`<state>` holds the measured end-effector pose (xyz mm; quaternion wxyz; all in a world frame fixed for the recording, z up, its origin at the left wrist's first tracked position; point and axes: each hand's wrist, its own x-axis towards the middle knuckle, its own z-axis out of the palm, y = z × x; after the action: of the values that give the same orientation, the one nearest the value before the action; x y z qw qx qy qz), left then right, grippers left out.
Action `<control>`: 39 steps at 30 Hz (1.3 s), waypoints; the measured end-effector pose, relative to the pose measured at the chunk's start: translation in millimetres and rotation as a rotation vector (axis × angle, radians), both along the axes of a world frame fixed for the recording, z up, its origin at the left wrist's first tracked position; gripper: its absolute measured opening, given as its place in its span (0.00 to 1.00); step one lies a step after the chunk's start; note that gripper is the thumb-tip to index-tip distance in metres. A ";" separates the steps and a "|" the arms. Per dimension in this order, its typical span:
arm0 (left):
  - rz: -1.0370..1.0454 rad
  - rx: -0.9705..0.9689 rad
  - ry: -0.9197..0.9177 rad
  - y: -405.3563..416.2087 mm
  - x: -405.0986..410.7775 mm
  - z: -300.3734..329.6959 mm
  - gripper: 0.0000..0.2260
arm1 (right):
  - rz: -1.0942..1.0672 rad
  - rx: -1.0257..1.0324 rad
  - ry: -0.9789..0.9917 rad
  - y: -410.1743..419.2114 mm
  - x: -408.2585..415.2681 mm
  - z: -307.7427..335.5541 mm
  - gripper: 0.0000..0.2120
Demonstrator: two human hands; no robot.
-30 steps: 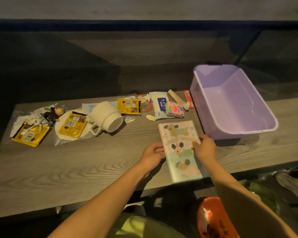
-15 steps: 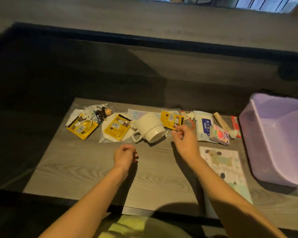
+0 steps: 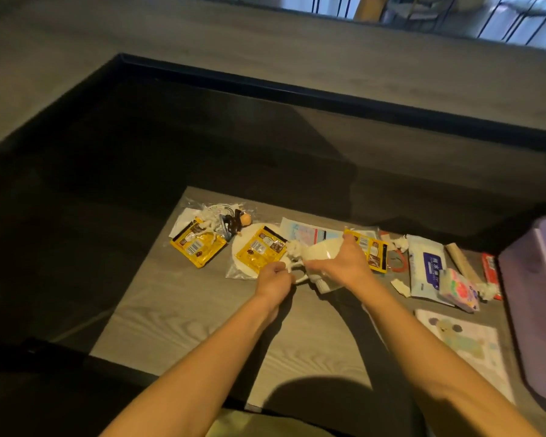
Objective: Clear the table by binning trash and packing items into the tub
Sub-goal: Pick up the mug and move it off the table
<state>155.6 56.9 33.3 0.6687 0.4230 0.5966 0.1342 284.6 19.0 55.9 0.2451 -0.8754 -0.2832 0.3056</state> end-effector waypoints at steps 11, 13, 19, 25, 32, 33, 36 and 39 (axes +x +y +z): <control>0.097 0.032 -0.112 10.3 -73.0 19.3 0.08 | 0.220 -0.018 0.016 -20.4 -81.5 42.4 0.55; 0.147 0.080 -0.112 14.0 -101.0 23.1 0.08 | 0.326 0.013 0.040 -8.9 -99.5 47.0 0.56; 0.377 0.237 -0.053 26.9 -174.7 28.0 0.05 | 0.596 0.069 0.015 25.5 -163.9 41.4 0.59; 0.612 0.289 0.011 25.5 -237.2 28.0 0.04 | 0.777 0.082 0.008 46.0 -228.4 33.2 0.57; 0.833 0.236 0.042 37.6 -276.0 16.7 0.02 | 0.770 0.078 -0.013 47.9 -287.4 13.4 0.54; 0.859 0.229 0.028 39.8 -277.8 17.0 0.03 | 0.759 0.089 -0.016 47.6 -292.4 10.8 0.54; 0.902 0.268 0.002 44.0 -283.6 14.2 0.07 | 0.752 0.113 -0.026 46.4 -303.0 4.4 0.51; 0.919 0.299 0.015 46.4 -288.5 7.1 0.07 | 0.735 0.124 -0.037 42.7 -310.0 -0.7 0.49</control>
<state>-132.9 103.3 40.4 0.4677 0.2081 0.7007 0.4970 -25.4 61.6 55.2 0.1666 -0.7042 -0.6009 0.3394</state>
